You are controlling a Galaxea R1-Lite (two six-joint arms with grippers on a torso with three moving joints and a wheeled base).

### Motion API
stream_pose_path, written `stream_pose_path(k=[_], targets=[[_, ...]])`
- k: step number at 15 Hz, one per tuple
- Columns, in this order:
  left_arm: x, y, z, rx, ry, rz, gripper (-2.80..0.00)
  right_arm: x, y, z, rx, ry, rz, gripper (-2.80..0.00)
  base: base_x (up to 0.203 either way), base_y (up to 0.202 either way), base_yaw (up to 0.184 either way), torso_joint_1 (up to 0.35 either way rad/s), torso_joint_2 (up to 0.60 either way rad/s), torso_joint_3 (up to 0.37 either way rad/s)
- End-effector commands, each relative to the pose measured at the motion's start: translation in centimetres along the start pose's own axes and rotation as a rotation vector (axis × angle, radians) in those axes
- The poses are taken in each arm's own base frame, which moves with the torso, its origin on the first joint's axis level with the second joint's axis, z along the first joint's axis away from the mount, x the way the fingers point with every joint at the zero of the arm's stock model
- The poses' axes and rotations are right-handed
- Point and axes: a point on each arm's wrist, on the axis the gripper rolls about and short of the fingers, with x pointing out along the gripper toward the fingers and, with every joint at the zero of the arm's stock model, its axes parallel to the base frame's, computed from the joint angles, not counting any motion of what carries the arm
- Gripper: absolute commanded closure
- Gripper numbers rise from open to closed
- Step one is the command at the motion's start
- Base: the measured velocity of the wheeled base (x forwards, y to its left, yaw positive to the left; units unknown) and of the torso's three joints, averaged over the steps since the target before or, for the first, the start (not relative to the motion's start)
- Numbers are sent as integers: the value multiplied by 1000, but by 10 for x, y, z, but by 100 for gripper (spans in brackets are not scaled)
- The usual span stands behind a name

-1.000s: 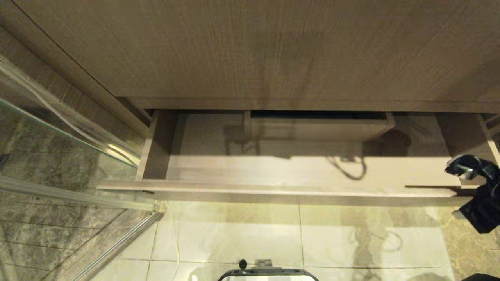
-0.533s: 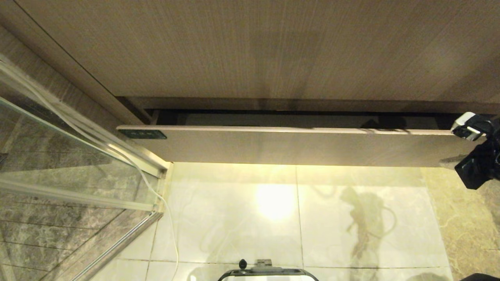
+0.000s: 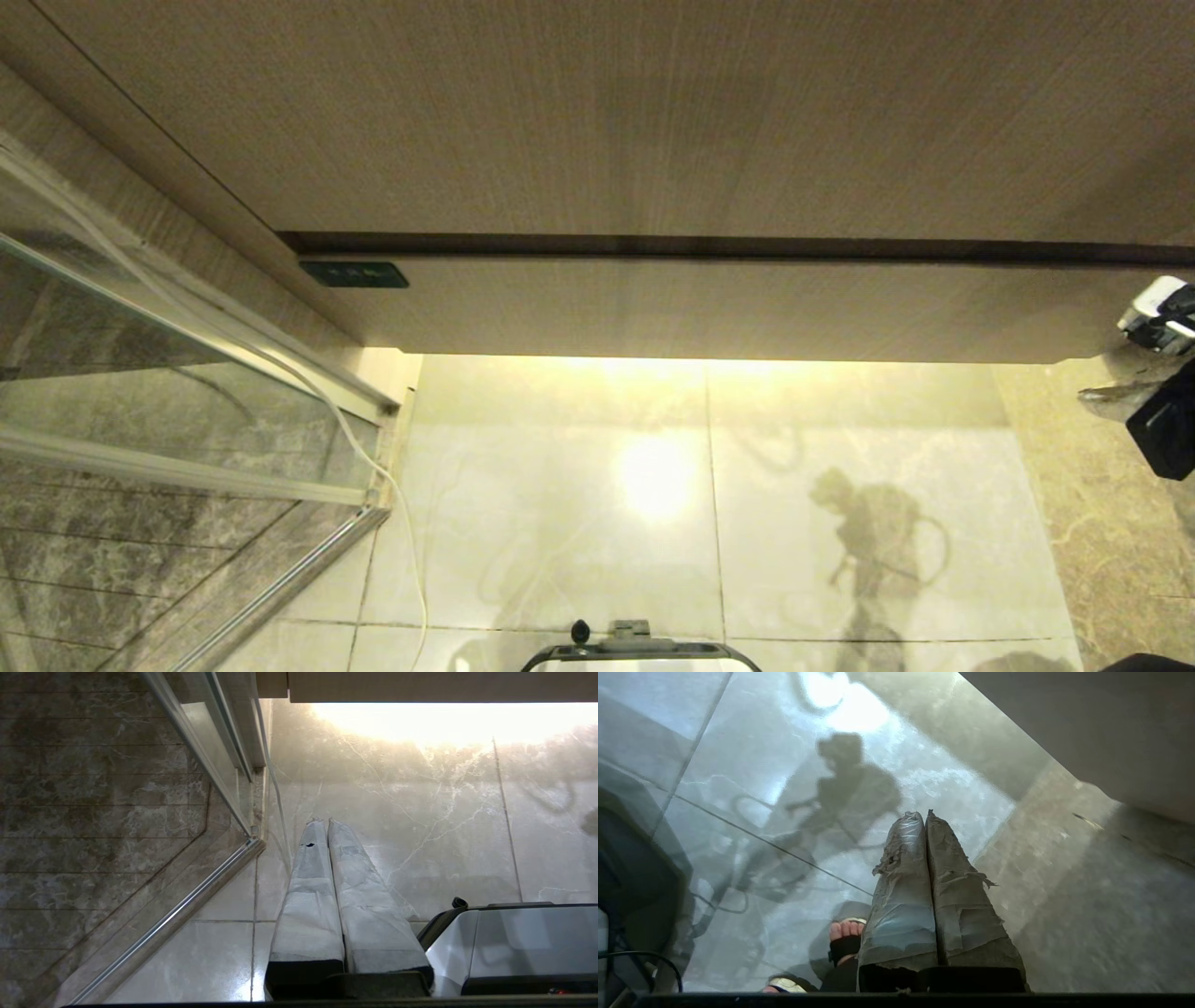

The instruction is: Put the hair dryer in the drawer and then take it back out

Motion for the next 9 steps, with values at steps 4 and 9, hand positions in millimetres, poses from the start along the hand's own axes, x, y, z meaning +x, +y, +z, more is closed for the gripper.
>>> stream_pose_path(k=[4, 9], targets=[[0, 0, 0, 1, 1, 0, 0, -37, 8, 8, -36, -70, -73, 0, 0, 0, 0, 0, 0, 0], [0, 0, 0, -1, 1, 0, 0, -87, 32, 7, -70, -161, -166, 0, 0, 0, 0, 0, 0, 0]])
